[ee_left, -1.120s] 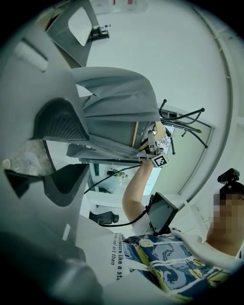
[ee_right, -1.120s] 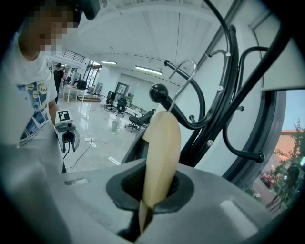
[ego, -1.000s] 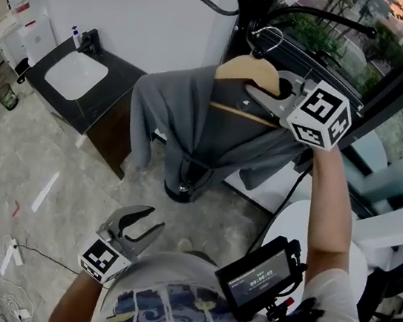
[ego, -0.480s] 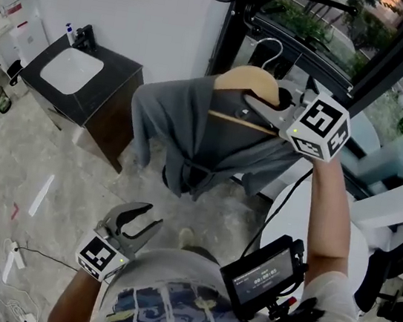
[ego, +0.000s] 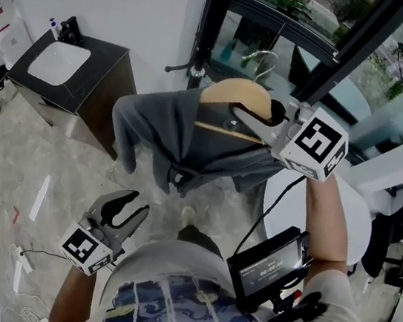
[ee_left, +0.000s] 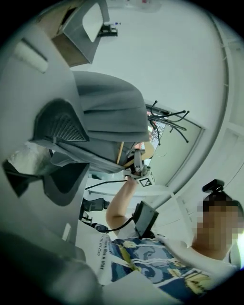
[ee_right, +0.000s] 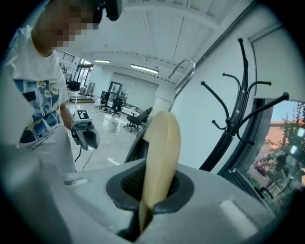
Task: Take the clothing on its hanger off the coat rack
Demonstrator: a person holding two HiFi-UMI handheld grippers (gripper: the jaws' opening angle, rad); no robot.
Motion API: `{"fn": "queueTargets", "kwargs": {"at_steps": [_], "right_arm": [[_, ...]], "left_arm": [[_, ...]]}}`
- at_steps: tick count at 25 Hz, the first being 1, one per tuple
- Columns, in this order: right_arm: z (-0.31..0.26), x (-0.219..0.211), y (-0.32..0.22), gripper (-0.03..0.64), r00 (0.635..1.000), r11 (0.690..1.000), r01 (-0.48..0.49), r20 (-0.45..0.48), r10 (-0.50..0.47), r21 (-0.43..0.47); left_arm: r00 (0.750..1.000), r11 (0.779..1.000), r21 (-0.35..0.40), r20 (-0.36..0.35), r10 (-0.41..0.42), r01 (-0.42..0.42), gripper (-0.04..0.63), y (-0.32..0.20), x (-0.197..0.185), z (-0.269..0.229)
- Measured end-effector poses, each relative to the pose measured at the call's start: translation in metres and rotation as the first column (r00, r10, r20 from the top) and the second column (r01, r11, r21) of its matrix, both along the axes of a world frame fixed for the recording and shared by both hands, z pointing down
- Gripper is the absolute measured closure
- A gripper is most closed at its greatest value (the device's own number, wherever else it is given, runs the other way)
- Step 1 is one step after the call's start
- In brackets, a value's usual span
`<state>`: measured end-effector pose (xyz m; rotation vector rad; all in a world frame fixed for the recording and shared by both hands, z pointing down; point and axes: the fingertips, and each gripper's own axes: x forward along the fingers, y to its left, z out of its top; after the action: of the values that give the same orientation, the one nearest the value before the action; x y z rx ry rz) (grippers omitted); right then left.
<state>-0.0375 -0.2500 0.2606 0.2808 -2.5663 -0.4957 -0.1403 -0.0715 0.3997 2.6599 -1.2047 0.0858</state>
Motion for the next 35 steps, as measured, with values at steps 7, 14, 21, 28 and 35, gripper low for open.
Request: {"fn": "queueTargets", "kwargs": {"at_steps": [7,14,21,28,35], "right_arm": [[0.011,-0.003,0.085,0.614,0.999,1.0,0.022,-0.04,-0.021,0.019],[0.017,0.004,0.149,0.613,0.999,0.999,0.045,-0.019,-0.046,-0.006],[0.041,0.005,0.183,0.614,0.998,0.991,0.063,0.018,-0.061,-0.116],[0.039,0.001,0.202,0.614,0.995,0.979,0.099,0.033,-0.094,-0.178],[0.04,-0.001,0.211,0.614,0.992,0.975,0.129,0.011,-0.129,-0.184]], "left_arm": [[0.997,0.994,0.077,-0.008,-0.074,0.075,0.457,0.027,-0.045,-0.028],[0.989,0.973,0.183,0.015,-0.145,0.14,0.459,0.046,-0.078,-0.072],[0.988,0.965,0.224,0.047,-0.15,0.136,0.459,0.067,-0.091,-0.078],[0.988,0.961,0.248,0.067,-0.142,0.122,0.459,0.068,-0.088,-0.092],[0.988,0.961,0.252,0.064,-0.138,0.118,0.46,0.07,-0.086,-0.094]]}}
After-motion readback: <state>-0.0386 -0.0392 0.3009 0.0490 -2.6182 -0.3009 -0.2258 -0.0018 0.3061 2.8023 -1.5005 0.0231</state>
